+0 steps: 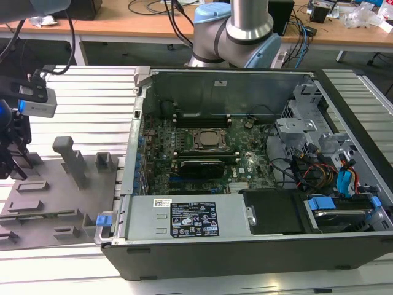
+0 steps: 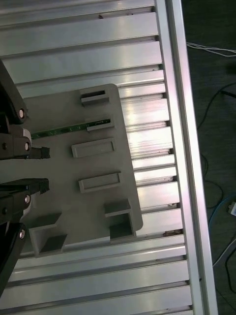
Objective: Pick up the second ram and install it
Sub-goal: 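Pick up the second ram and move it above second insertion slot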
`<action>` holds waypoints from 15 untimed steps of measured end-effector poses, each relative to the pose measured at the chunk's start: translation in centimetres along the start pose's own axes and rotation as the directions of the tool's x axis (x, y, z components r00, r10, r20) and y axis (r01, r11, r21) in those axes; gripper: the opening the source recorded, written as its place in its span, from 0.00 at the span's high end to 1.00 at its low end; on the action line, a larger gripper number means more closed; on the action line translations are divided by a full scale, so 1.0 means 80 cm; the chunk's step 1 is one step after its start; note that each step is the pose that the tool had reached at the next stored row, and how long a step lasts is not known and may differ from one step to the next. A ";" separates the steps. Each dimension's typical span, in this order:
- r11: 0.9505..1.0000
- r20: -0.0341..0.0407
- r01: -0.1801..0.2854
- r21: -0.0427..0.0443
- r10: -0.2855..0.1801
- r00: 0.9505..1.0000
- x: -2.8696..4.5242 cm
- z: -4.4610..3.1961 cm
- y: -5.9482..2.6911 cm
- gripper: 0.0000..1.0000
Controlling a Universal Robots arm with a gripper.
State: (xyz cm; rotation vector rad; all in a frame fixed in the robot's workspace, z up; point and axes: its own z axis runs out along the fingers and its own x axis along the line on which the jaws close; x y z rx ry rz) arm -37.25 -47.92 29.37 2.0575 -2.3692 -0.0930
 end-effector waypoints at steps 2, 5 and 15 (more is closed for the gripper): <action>1.000 0.000 0.000 0.000 0.000 1.000 0.0001 0.0027 0.000 0.70; 1.000 0.000 0.000 0.000 0.000 1.000 0.0002 0.0056 0.000 0.70; 1.000 0.000 0.000 0.000 0.000 1.000 0.0011 0.0162 -0.001 0.70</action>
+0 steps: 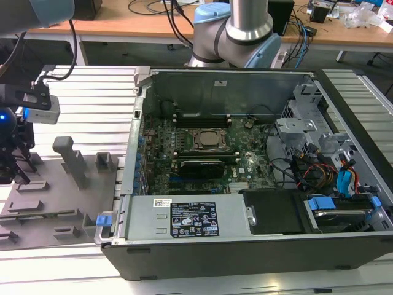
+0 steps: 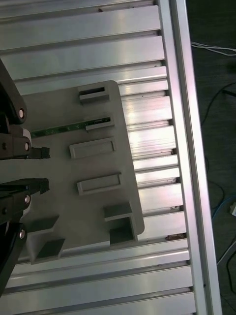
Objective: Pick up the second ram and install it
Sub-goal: 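Pick up the second ram and move it above second insertion slot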
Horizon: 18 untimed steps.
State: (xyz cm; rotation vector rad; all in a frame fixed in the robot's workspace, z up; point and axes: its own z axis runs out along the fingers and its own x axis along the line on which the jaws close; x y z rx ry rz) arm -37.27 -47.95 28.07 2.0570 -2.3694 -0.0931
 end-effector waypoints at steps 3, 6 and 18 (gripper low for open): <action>1.000 0.000 0.000 0.000 0.000 1.000 0.0083 0.0021 -0.001 0.70; 1.000 0.000 0.000 0.000 0.000 1.000 0.0194 0.0040 -0.003 0.70; 1.000 -0.001 0.001 0.000 -0.001 1.000 0.0309 0.0214 -0.006 0.70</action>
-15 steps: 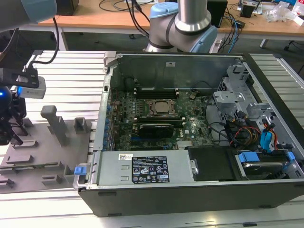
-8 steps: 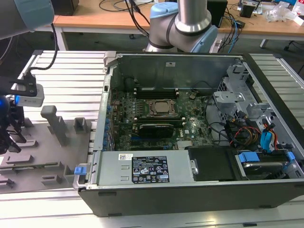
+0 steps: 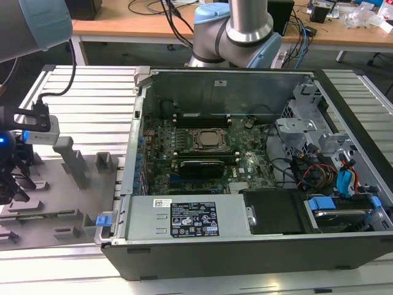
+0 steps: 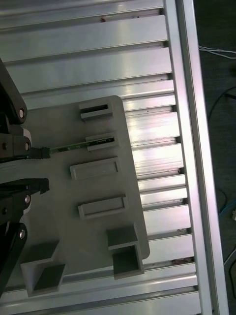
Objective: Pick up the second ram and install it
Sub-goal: 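Pick up the second ram and move it above second insertion slot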
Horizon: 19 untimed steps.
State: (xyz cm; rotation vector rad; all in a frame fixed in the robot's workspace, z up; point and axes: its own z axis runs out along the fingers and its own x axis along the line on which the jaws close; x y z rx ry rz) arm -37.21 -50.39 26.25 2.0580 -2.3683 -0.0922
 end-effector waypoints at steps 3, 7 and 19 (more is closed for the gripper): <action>1.000 0.000 0.000 0.000 0.000 1.000 0.0001 0.0034 0.000 0.70; 1.000 0.000 0.000 0.000 0.000 1.000 0.0004 0.0070 0.000 0.70; 1.000 0.000 0.000 0.000 0.000 1.000 0.0011 0.0199 -0.001 0.70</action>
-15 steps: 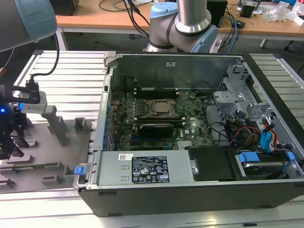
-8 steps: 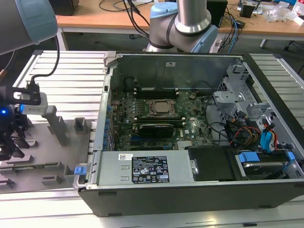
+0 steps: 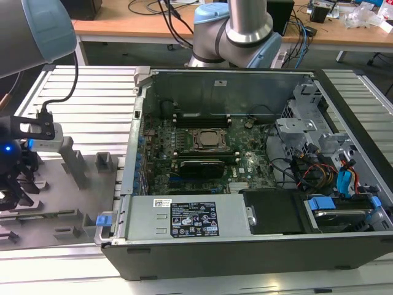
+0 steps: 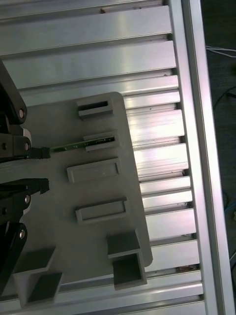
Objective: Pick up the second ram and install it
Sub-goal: 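Pick up the second ram and move it above second insertion slot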
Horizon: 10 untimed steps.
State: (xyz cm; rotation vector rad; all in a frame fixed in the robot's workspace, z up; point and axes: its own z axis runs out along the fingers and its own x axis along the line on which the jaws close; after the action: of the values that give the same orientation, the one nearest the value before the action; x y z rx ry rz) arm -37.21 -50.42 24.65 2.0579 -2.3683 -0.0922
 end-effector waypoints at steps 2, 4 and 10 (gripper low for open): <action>1.000 0.000 0.000 0.000 0.000 1.000 0.0006 0.0032 0.000 0.70; 1.000 0.000 0.000 0.000 0.000 1.000 0.0014 0.0051 -0.001 0.70; 1.000 0.000 0.012 0.000 -0.012 1.000 0.0145 0.0174 -0.003 0.70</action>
State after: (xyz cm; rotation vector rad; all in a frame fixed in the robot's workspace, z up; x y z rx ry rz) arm -37.22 -51.54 23.21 2.0722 -2.3554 -0.0922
